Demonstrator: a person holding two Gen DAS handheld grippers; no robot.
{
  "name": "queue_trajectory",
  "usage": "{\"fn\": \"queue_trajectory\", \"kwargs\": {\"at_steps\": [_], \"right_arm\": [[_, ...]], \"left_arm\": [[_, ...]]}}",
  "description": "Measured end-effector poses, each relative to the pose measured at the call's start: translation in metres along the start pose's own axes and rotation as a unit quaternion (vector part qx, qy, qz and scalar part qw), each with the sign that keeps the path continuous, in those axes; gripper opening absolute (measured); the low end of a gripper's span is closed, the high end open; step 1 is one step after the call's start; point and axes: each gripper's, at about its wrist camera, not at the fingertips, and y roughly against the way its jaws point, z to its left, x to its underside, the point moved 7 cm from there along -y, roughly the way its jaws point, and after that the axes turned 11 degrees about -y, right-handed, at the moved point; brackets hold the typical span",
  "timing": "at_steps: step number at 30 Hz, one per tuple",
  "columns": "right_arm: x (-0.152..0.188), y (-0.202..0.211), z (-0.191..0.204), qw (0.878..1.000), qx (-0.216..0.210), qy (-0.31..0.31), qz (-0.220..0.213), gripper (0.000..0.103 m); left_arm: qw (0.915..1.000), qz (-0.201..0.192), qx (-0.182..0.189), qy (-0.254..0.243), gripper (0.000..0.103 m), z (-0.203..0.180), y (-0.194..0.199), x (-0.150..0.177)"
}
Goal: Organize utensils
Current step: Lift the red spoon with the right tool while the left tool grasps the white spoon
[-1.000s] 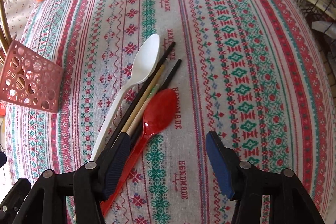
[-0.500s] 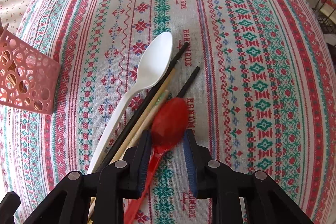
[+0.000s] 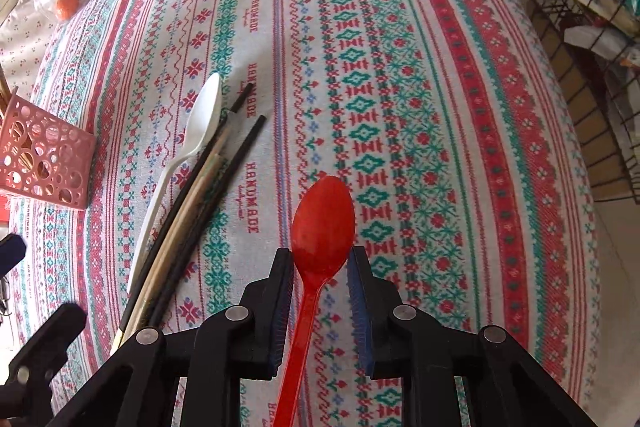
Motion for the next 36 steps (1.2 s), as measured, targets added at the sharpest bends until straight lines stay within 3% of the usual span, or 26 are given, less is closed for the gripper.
{"fn": "queue_trajectory", "kwargs": {"at_steps": [7, 15, 20, 23, 30, 36], "right_arm": [[-0.004, 0.009, -0.007, 1.000, -0.012, 0.008, -0.005, 0.025], [-0.004, 0.017, -0.007, 0.999, -0.025, 0.022, -0.008, 0.025], [-0.004, 0.018, -0.003, 0.999, -0.032, 0.026, -0.008, 0.025], [-0.004, 0.017, -0.003, 0.999, -0.032, 0.025, -0.007, 0.025], [-0.005, 0.019, -0.008, 0.999, -0.029, 0.019, -0.013, 0.025], [-0.005, 0.035, -0.003, 0.998, -0.040, 0.016, -0.036, 0.025]], "left_arm": [[0.9992, 0.008, 0.010, 0.039, 0.062, 0.003, -0.048, -0.045], [0.9940, -0.013, 0.061, 0.090, 0.059, 0.019, -0.081, -0.074], [0.9870, -0.013, 0.107, 0.119, 0.044, 0.021, -0.096, -0.081], [0.9856, -0.001, 0.115, 0.125, 0.038, 0.019, -0.105, -0.081], [0.9910, -0.022, 0.089, 0.097, 0.037, 0.012, -0.089, -0.077], [0.9933, -0.080, 0.063, 0.055, 0.037, 0.004, -0.037, -0.066]]}}
